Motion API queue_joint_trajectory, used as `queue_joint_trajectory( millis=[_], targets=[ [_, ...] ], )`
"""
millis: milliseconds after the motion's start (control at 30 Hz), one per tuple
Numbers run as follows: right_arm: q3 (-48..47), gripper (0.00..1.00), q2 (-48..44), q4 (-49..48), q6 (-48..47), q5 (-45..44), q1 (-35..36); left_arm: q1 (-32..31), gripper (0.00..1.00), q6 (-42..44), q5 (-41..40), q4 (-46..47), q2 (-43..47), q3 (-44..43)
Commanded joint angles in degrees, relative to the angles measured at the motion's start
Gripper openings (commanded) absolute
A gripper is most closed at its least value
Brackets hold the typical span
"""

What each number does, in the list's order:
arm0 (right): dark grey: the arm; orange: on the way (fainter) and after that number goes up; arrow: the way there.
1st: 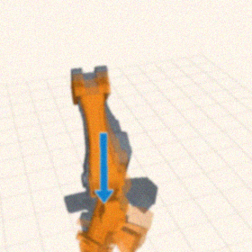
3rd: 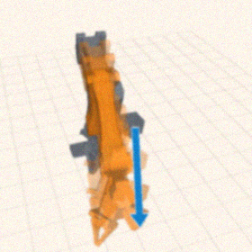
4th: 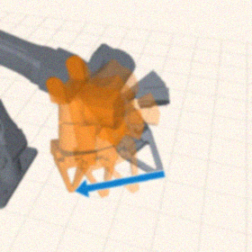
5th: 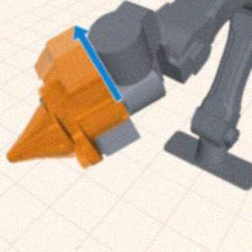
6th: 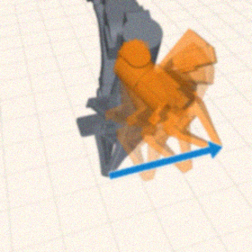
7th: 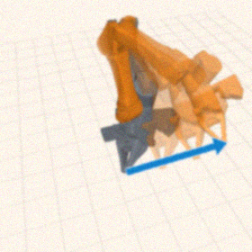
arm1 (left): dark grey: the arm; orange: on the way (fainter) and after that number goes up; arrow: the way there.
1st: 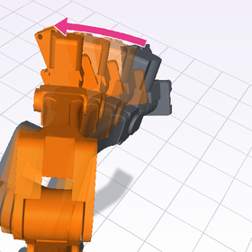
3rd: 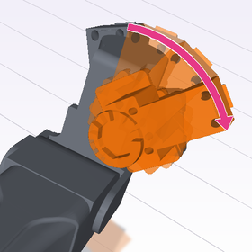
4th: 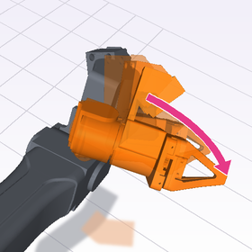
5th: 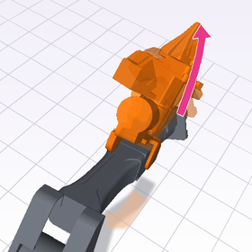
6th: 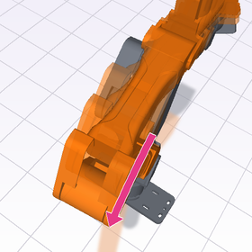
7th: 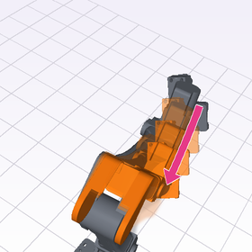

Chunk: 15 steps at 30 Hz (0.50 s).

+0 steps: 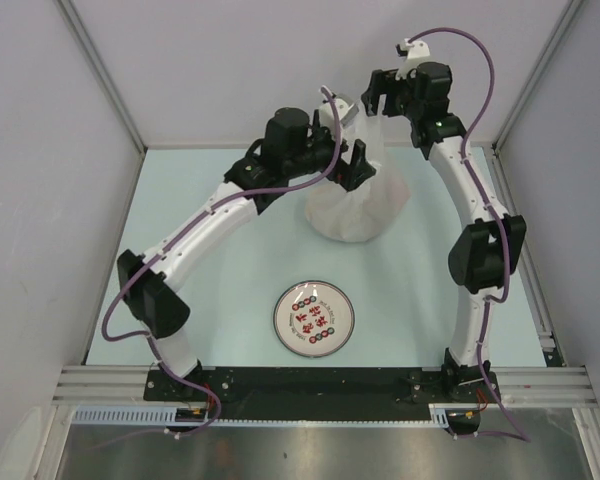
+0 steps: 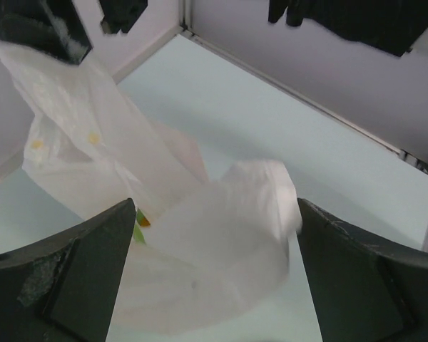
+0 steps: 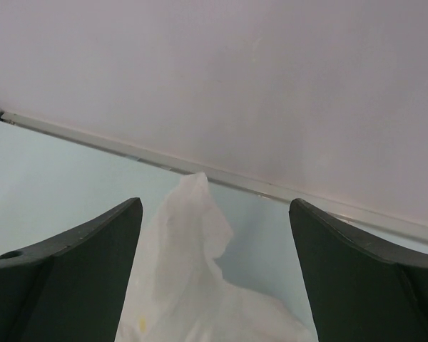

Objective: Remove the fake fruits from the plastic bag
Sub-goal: Adjust the plastic bag at the center of the board.

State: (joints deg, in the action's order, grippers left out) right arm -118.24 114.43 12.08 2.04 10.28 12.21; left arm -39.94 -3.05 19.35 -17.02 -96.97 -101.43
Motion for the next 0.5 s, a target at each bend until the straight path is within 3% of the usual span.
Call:
queue_joint_trajectory(
  millis=[0, 133, 167, 233, 267, 300, 367, 467],
  targets=[
    [-8.3, 0.87, 6.8, 0.1, 0.5, 0.7, 1.2, -3.4, 0.91, 1.3, -9.1, -1.7, -6.8, -10.0],
    [-7.8, 0.87, 6.2, 2.3, 0.4, 1.1, 1.5, -3.0, 0.51, 1.8, -10.7, -2.5, -6.6, -9.8],
    [-6.6, 0.86, 5.7, 3.1, 0.1, 1.2, 1.5, -2.9, 0.31, 1.9, -10.7, -2.8, -5.8, -8.5],
    [-5.3, 0.70, 4.4, 3.8, -0.6, 0.7, 1.5, -2.2, 0.06, 1.9, -11.0, -2.8, -4.2, -6.8],
    [-4.8, 0.63, 4.0, 3.9, -0.6, 0.4, 1.2, -1.9, 0.00, 2.0, -11.4, -2.9, -2.6, -5.3],
    [-4.3, 0.48, 3.7, 3.4, -0.3, 0.4, 0.8, -0.9, 0.00, 2.3, -11.5, -3.2, -2.0, -4.6],
    [-5.5, 0.35, 4.3, 2.1, 0.8, 1.8, -0.2, 0.7, 0.00, 2.5, -12.1, -3.0, -0.2, -3.1],
    [-11.9, 0.06, 7.5, 0.8, 0.1, 0.8, -0.7, 6.1, 0.00, 3.0, -13.1, -2.1, -1.3, -4.3]
  ],
)
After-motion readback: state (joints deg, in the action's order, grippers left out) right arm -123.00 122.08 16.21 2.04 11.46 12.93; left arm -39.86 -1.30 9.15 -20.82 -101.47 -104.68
